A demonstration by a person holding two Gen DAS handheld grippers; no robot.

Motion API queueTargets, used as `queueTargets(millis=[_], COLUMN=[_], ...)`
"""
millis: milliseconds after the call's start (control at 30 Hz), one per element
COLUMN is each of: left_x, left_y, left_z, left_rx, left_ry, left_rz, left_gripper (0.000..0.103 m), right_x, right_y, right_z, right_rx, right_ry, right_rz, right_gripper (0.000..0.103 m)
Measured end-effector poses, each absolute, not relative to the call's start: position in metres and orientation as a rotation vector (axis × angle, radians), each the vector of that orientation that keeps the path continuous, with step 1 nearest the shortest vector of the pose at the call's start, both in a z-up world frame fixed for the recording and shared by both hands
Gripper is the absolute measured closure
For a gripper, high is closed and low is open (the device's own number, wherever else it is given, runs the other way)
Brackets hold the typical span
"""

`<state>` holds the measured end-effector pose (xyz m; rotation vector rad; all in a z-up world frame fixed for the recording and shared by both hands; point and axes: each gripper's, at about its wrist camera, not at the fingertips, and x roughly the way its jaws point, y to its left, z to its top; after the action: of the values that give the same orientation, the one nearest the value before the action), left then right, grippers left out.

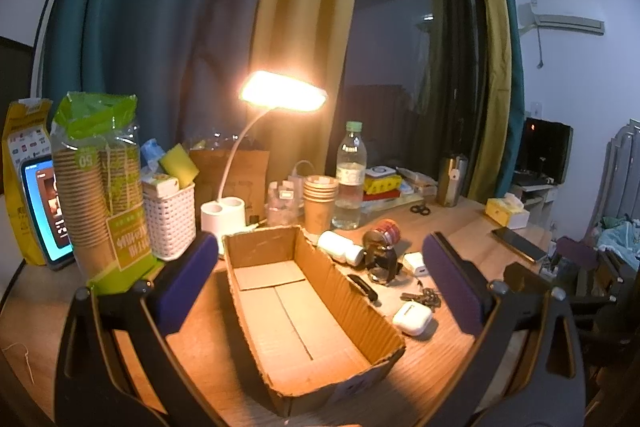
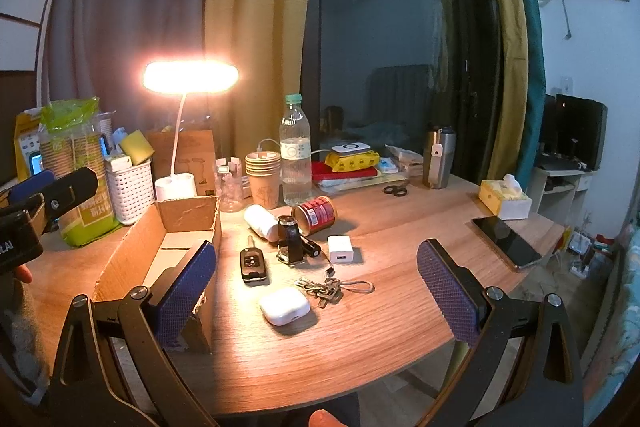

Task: Organize rigid objects

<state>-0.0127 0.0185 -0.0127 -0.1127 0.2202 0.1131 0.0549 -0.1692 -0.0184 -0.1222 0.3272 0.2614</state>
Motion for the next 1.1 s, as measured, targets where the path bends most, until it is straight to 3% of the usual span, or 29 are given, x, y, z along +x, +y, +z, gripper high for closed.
queueTargets(millis=[1100], left_x=[-0.0126], left_y=[0.0234], left_z=[-0.0147], left_rx=[-0.117], left_ry=[0.224], left_rz=[0.122], left_gripper=[0.001], right_x=[0.0541], right_y=[-0.1683], right_z=[-0.0189], right_rx=[-0.124], right_ry=[0.327], right_rz=[0.263], right_gripper=[0.001])
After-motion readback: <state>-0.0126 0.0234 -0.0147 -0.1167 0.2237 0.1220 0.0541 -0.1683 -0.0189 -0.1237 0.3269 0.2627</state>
